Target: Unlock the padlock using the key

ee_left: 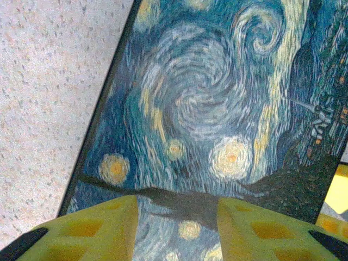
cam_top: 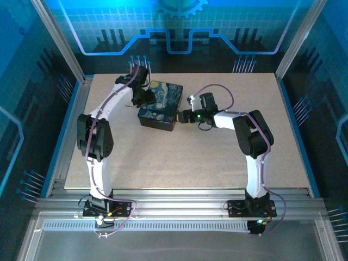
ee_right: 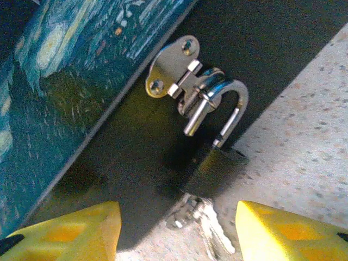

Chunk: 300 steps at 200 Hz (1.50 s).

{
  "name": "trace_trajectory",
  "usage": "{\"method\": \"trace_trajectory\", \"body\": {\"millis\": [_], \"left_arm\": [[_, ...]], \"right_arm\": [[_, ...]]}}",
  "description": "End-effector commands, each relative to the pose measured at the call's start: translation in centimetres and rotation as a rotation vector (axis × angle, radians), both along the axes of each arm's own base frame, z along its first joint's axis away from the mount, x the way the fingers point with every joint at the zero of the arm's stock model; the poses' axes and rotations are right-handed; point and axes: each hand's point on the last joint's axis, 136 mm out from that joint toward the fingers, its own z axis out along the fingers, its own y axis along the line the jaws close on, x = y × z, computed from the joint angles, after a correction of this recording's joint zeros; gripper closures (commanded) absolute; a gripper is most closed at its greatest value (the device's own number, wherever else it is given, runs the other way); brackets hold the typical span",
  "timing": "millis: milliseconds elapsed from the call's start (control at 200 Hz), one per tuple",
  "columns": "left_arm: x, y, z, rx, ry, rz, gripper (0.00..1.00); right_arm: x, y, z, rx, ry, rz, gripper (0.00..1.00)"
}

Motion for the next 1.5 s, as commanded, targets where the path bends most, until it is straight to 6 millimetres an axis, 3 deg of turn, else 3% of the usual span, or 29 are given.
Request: {"method": "trace_trajectory", "body": {"millis": [0,135,470,665,795,1020,1211,1281,1496], "left_arm": [[-0.5,0.4,0.2,0.055,0.032,-0.091,0.54],[-0.6,1.0,0.3,0.063,0.014,-0.07,0.5],[-0.4,3.1,1.1,0.063,-0.006,-0.019,0.43],[0.1,5.8,0.4,0.073,-0.007,0.028,0.42],[0.3,7.4,0.0,0.077,0.0,0.065,0.42],[1.7,7.6,0.3,0.096,-0.039,0.058,0.41],[2.4,7.3,-0.2,0.114,-0.035,0.018,0.38],[2.6,7.2,-0.5,0.12,-0.033,0.008,0.36],[3.0,7.2,-1.7,0.149,-0.018,-0.031,0.32]], "right_arm": [[-0.6,-1.0,3.5,-0.095,-0.114,0.14,0.4],[-1.5,0.5,5.5,-0.02,-0.115,0.244,0.39],[-6.9,9.7,5.8,0.062,-0.088,0.483,0.42],[-10.6,14.3,7.3,0.116,-0.112,0.579,0.42],[-10.2,12.7,6.4,0.037,-0.121,0.522,0.41],[-9.4,6.3,5.6,-0.133,-0.171,0.441,0.37],[-7.1,1.4,3.6,-0.369,-0.214,0.451,0.34],[-6.2,0.8,3.3,-0.413,-0.22,0.468,0.33],[-4.3,1.6,2.4,-0.488,-0.229,0.531,0.33]]}}
